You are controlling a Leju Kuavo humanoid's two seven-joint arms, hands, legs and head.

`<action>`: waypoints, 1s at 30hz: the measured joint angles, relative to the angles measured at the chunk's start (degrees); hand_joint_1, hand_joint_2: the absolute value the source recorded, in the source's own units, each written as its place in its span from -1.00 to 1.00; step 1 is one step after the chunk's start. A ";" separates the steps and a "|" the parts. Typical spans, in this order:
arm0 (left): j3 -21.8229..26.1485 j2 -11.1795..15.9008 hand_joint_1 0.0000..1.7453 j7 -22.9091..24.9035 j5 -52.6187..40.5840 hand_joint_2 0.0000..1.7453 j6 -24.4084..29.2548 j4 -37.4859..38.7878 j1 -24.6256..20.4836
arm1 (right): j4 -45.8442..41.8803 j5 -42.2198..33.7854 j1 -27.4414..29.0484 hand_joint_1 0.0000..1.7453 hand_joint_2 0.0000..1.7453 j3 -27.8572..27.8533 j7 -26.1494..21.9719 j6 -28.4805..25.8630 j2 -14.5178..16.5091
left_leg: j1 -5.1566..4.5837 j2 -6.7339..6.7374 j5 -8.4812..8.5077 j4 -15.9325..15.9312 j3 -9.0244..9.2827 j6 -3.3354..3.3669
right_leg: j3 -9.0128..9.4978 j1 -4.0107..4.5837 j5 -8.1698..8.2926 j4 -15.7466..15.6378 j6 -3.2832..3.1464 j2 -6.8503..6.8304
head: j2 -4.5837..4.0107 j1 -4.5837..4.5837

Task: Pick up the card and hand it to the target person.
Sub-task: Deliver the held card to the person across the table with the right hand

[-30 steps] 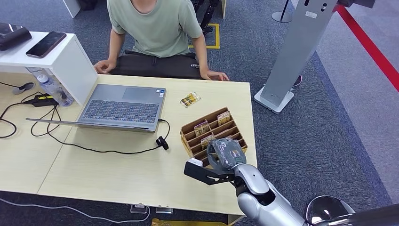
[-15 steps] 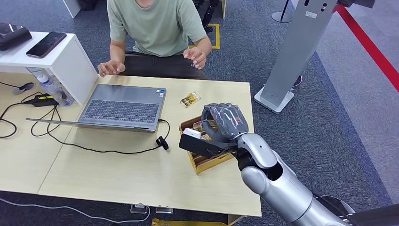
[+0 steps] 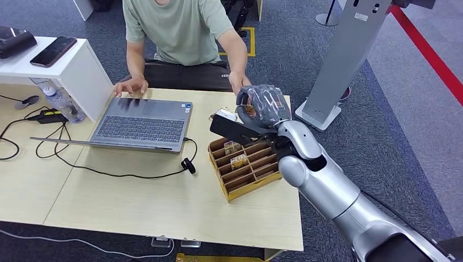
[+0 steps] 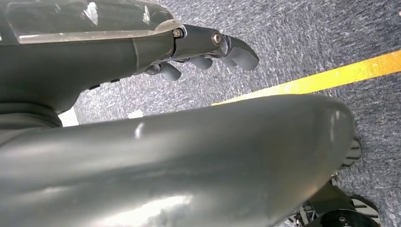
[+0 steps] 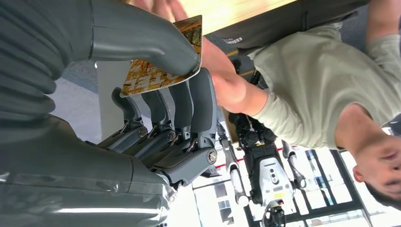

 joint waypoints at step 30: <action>-0.26 0.02 -1.00 0.17 1.58 -1.00 0.19 0.00 0.06 | 9.87 2.75 -1.57 -1.00 1.00 1.17 -1.46 -0.92 4.04 | 0.00 0.01 0.00 0.00 0.01 0.00 | -0.04 0.00 0.00 0.00 0.00 0.00 | 0.00 0.02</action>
